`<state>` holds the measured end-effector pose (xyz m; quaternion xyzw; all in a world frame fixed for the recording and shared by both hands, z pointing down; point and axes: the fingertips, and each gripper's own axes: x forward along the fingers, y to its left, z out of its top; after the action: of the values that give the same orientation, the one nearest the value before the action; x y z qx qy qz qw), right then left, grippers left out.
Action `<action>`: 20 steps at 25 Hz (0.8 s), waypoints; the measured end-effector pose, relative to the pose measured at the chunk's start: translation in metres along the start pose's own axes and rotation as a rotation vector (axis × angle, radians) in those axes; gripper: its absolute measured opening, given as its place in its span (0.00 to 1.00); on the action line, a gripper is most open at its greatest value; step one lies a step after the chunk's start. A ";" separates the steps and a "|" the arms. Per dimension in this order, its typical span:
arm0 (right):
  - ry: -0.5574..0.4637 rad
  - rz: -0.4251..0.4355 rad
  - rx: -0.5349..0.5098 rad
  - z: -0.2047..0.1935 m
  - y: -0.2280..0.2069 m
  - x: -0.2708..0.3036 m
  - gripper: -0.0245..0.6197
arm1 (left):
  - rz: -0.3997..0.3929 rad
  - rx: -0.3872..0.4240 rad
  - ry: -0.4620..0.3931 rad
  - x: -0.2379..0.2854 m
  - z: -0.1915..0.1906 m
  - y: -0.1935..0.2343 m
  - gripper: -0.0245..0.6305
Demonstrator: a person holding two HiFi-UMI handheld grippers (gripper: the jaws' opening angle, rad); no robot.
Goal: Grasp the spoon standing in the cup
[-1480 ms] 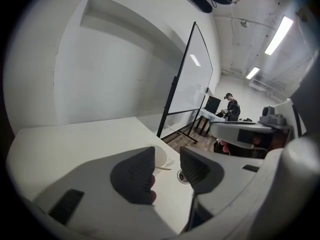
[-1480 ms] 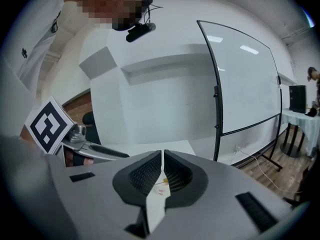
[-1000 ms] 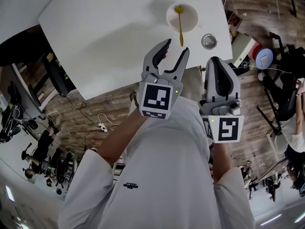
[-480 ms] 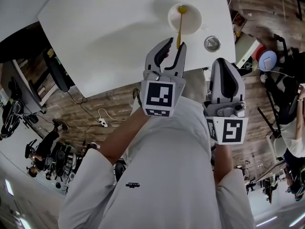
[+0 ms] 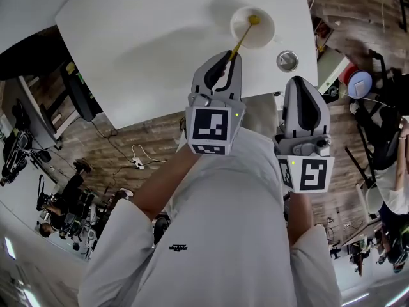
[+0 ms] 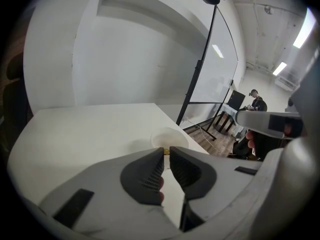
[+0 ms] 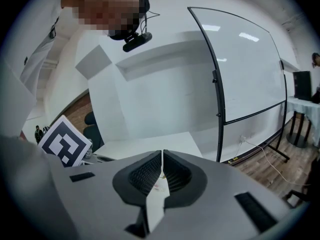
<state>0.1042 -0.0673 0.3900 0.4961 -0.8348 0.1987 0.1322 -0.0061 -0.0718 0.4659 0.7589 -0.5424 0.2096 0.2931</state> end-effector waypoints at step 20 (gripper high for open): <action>-0.091 -0.011 -0.034 0.054 0.026 -0.012 0.05 | -0.076 0.053 -0.083 -0.057 0.057 0.000 0.09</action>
<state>0.0856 -0.0720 0.3323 0.5071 -0.8404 0.1611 0.1035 -0.0246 -0.0707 0.3875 0.7946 -0.5189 0.1811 0.2578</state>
